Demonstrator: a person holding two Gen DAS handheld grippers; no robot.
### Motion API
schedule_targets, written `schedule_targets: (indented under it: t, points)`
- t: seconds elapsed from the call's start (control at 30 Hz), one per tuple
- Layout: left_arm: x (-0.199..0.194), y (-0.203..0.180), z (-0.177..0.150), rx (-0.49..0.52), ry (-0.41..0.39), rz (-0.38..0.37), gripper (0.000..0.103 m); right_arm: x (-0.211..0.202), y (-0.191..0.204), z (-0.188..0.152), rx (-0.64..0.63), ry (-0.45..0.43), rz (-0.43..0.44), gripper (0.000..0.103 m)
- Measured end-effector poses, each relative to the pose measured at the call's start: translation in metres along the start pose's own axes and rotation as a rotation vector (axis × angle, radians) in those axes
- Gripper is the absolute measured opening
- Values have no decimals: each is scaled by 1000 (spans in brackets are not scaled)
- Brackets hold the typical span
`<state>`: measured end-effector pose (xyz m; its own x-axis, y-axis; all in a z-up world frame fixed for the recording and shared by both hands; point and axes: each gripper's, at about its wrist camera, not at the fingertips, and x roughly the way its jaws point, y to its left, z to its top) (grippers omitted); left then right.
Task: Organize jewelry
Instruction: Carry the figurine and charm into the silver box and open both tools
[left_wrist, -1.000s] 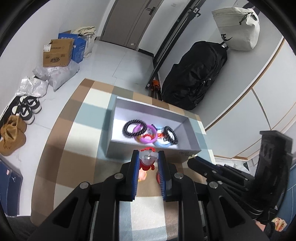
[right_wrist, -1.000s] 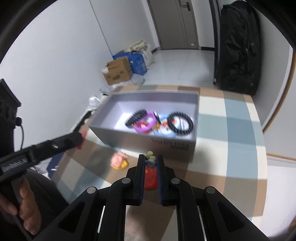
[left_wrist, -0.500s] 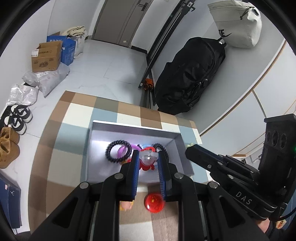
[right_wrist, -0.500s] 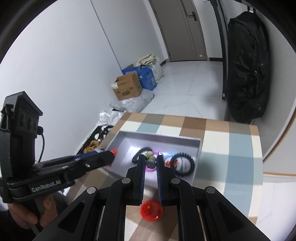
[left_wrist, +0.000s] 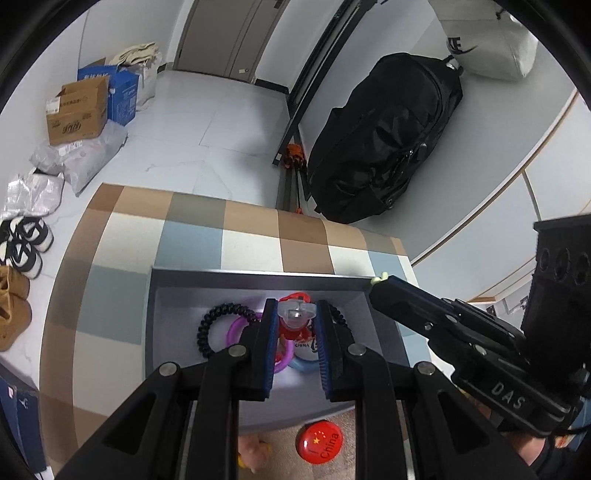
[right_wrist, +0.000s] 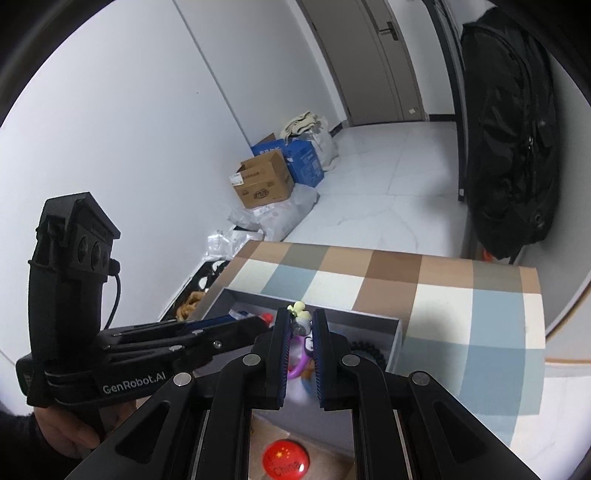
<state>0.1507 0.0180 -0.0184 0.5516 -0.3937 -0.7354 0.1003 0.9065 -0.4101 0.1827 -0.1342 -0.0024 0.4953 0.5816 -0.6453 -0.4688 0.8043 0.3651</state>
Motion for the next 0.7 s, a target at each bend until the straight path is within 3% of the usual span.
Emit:
schedule_targets:
  t: [0.4,0.7]
  points:
    - [10,3,3,-14,24,-34,14,12,-13,-5,27,62,10,11]
    - [9,5,5,-39,19,-63,15,11,-14,-5,32,53,-12,14]
